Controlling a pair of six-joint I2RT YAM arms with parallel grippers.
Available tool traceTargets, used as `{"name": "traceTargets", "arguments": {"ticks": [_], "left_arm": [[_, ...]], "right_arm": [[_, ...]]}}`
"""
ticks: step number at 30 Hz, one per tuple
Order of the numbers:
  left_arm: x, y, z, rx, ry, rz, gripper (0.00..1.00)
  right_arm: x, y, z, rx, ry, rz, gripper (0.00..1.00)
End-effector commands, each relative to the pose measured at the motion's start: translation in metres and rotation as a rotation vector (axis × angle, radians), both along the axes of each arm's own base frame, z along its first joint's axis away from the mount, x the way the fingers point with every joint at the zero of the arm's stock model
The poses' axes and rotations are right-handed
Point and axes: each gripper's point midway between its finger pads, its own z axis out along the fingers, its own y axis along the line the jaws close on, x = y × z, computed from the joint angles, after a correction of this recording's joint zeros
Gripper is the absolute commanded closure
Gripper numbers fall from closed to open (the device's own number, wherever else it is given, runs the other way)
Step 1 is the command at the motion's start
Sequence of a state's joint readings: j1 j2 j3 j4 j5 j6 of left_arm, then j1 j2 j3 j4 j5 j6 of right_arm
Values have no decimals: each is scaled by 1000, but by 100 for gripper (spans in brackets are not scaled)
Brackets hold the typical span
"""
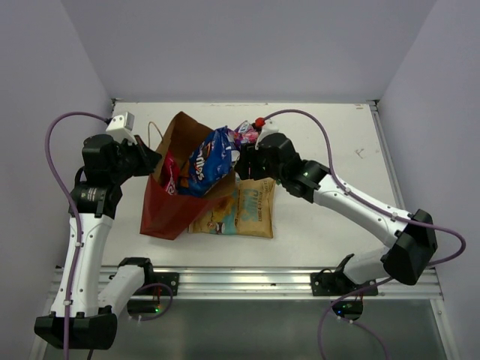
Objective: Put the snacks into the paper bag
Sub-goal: Adjust the paper bag at the center of the board.
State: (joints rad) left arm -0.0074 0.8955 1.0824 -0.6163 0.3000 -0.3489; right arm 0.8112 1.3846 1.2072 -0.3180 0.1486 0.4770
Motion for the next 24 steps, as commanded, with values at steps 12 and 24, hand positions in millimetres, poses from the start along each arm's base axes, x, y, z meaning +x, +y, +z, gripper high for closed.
{"name": "traceTargets", "arguments": {"ticks": [12,24], "left_arm": [[9,1,29,1,-104,0,100],[25,10,51,-4,-174,66,100]], "right_arm": [[20,57,11,147,2,96,52],[23,66,112,162,-168,172,100]]}}
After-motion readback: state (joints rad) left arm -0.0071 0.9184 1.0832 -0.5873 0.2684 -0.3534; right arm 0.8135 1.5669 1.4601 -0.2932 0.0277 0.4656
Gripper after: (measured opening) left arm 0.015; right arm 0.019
